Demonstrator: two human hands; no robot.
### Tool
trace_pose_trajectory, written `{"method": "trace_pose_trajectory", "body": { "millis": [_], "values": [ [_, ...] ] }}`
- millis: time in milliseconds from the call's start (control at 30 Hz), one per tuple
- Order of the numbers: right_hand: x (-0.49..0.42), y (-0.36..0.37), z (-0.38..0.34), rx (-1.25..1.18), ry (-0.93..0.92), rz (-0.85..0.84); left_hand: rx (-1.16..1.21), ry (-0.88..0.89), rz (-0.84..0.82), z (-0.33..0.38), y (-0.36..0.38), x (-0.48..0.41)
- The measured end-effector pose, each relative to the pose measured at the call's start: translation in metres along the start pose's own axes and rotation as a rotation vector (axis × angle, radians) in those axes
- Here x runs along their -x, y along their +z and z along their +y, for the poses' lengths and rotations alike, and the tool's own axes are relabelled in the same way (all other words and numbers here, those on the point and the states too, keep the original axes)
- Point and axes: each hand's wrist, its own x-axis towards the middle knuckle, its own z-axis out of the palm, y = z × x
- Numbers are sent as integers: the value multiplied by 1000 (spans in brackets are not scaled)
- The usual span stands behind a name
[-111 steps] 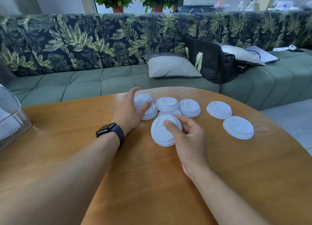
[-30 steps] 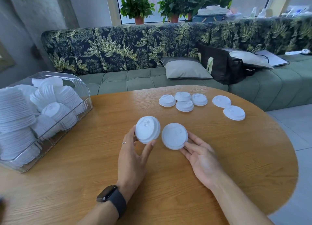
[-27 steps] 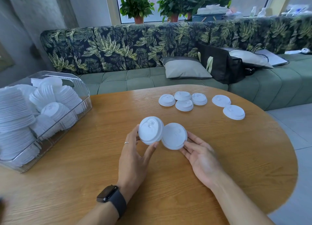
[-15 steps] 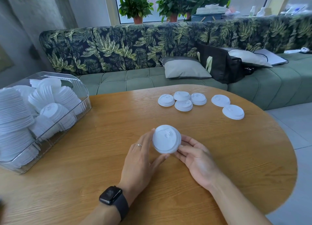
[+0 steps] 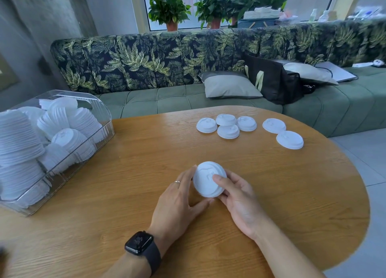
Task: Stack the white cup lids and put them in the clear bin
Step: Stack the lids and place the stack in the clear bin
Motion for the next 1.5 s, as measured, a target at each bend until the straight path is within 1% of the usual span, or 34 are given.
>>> {"method": "trace_pose_trajectory", "body": {
  "millis": [100,333,467,567,733,833,900,1033,1367,1500],
  "values": [
    [0,3,3,58,-33,25,12,-4,-18,0,0,0],
    [1,0,5,148,-58,20,54,-19,-11,0,-3,0],
    [-2,-4,6,148,-86,118,38,-46,-79,-3,-4,-5],
    [-10,-12,2,150,-129,220,70,-128,-118,-6,-2,-17],
    [-27,-25,-12,91,-116,281,123,-250,-13,-16,10,-57],
    [-41,-35,-20,60,-118,303,63,-280,41,-22,19,-88],
    [-51,-41,-25,53,-130,314,-23,-273,53,-27,25,-109],
    [-70,-50,-32,33,-137,319,-148,-263,-2,-40,36,-152],
    [-84,-56,-28,66,-135,292,-115,-149,-43,-71,65,-239],
    [-84,-57,-29,93,-138,276,-121,-172,-50,-78,71,-248]
  ]
}}
